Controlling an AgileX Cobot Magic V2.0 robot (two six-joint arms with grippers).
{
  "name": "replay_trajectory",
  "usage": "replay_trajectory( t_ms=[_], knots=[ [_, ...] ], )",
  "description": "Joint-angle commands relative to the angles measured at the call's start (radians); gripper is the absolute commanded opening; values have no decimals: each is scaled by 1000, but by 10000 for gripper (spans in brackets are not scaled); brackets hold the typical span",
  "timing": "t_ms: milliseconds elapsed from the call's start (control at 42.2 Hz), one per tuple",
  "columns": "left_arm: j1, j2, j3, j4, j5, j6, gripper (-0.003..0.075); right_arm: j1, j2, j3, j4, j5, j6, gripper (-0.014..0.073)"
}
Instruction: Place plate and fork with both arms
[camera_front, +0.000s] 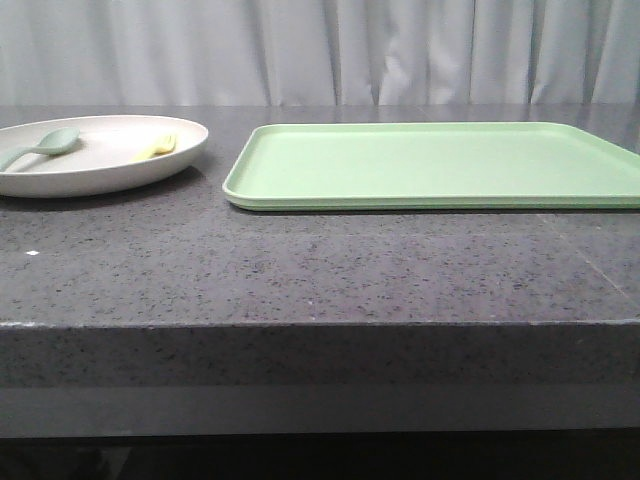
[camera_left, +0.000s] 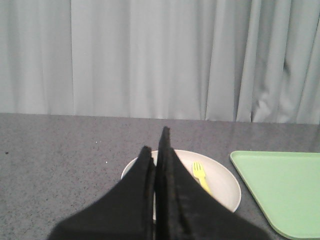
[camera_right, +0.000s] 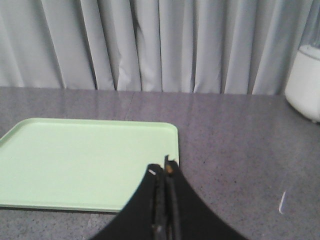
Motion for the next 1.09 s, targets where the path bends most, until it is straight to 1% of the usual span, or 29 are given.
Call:
replay_trajectory(
  t_ms=[0,213,711,782,830,853,877,901,972,1067],
  knots=[
    [-9,74,-59,1,-37,-2,-18,-5,77,-52,0,-34,0,-68],
    [-9,127,-59,1,-41,-2,-18,-5,141,-51,0,-33,0,-68],
    [-9,131,-59,1,-37,-2,-18,-4,143,-50,0,-39,0,-68],
    [-9,131,-59,1,-37,-2,-13,-4,143,-50,0,-38,0,-54],
    [-9,131,-59,1,-41,-2,16,-4,143,-50,0,-39,0,-18],
    [-9,131,-59,1,-41,-2,36,-4,143,-50,0,-39,0,22],
    [-9,131,-59,4,-41,-2,73,-4,143,-50,0,-39,0,62],
    [-9,131,-59,13,-41,-2,105,-4,143,-50,0,-39,0,125],
    [-9,131,-59,42,-41,-2,242,-4,143,-50,-10,-39,0,321],
    [-9,131,-59,71,-37,-2,476,-4,143,-50,-11,-39,0,512]
  ],
)
